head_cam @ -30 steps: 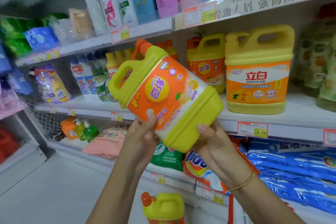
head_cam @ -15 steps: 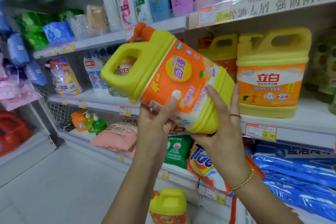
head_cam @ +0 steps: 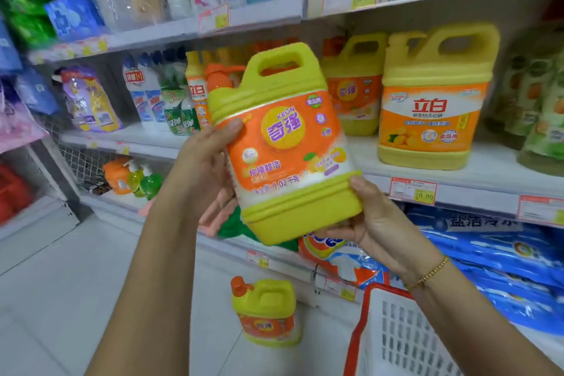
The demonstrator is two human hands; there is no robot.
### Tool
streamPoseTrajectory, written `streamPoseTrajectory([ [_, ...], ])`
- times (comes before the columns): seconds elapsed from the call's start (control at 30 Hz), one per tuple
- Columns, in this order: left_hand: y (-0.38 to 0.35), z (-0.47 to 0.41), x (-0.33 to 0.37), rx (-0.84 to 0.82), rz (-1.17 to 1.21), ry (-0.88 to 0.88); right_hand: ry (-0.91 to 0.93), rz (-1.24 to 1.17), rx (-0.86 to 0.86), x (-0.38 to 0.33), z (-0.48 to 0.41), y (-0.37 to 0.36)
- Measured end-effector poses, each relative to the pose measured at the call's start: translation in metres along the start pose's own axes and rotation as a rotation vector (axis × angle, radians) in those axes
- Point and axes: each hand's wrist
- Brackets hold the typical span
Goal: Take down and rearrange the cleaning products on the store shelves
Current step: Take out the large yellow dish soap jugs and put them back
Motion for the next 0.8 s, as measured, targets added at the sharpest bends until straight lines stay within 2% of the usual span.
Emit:
streamPoseTrajectory([
  [0.1,0.017,-0.003,-0.002,0.062,-0.056,0.161,-0.121,0.081,0.061,-0.007,0.002,-0.003],
  [0.3,0.041,-0.001,-0.021,0.164,-0.017,0.384,-0.339,0.083,0.085,0.005,-0.004,0.005],
  [0.4,0.047,0.001,-0.022,0.136,-0.068,0.405,-0.376,0.045,0.104,0.019,-0.006,0.011],
  [0.53,0.048,-0.001,-0.011,0.014,-0.249,0.321,-0.372,0.008,0.051,0.037,-0.007,0.020],
  [0.6,0.048,0.000,-0.011,-0.025,-0.339,0.258,-0.421,0.153,-0.045,0.043,-0.007,0.025],
  [0.67,0.050,0.007,-0.017,-0.043,-0.418,0.235,-0.505,0.404,-0.104,0.052,-0.009,0.035],
  [0.73,0.053,0.020,-0.028,-0.087,-0.485,0.238,-0.512,0.678,-0.056,0.059,-0.012,0.043],
  [0.8,0.059,0.038,-0.048,-0.131,-0.546,0.274,-0.397,0.777,0.046,0.063,-0.018,0.049],
])
Point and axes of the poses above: each hand's wrist, its own z-axis away from the middle knuckle, its own y-axis out of the back of the hand, x = y × z, and after that the axes turned 7 degrees about -x, right-handed
